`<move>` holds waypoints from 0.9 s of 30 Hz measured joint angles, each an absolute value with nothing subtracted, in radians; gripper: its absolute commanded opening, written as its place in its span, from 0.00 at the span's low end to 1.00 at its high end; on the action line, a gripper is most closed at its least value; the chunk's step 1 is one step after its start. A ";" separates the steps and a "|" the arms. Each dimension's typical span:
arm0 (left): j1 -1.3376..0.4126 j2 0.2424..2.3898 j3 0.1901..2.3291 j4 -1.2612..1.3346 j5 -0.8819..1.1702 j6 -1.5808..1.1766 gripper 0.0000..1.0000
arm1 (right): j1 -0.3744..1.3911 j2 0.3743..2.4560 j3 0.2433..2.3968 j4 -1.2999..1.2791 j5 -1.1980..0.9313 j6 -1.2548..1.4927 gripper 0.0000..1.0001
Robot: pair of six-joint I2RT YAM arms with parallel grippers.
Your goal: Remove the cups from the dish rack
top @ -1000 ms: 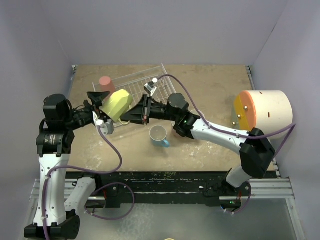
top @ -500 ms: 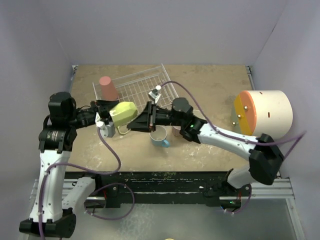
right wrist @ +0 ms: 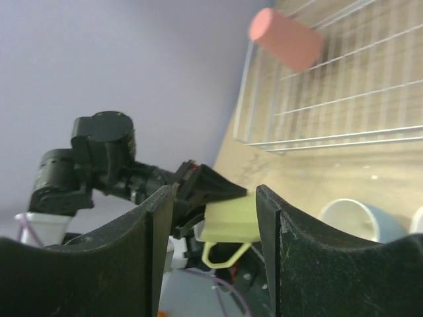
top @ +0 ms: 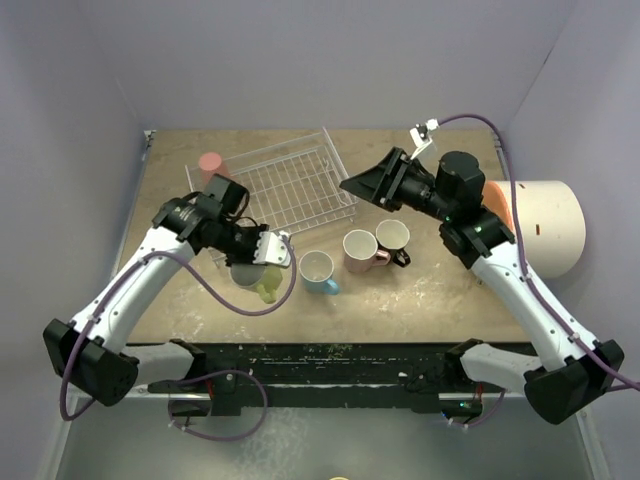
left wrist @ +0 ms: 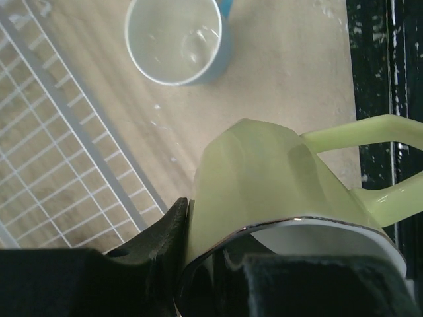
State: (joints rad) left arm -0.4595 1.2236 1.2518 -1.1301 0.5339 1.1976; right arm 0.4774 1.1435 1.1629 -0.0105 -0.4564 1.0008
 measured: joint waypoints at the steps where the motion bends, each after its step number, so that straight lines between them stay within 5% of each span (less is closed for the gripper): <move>1: -0.469 1.241 1.255 -1.147 0.508 1.192 0.00 | 0.463 1.142 1.173 -0.051 -0.439 0.972 0.56; 12: -0.598 1.413 1.202 -1.101 0.273 1.084 0.00 | 0.438 1.143 1.237 -0.276 -0.313 0.816 0.59; 27: -0.603 1.581 1.161 -0.950 0.250 1.013 0.00 | 0.438 1.092 1.225 -0.313 -0.276 0.793 0.59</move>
State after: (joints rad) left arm -0.6025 1.5806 1.1614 -0.9501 0.2501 1.0126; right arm 0.4377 1.0924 1.2247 -0.3130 -0.2764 0.7929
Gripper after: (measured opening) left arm 0.218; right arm 0.587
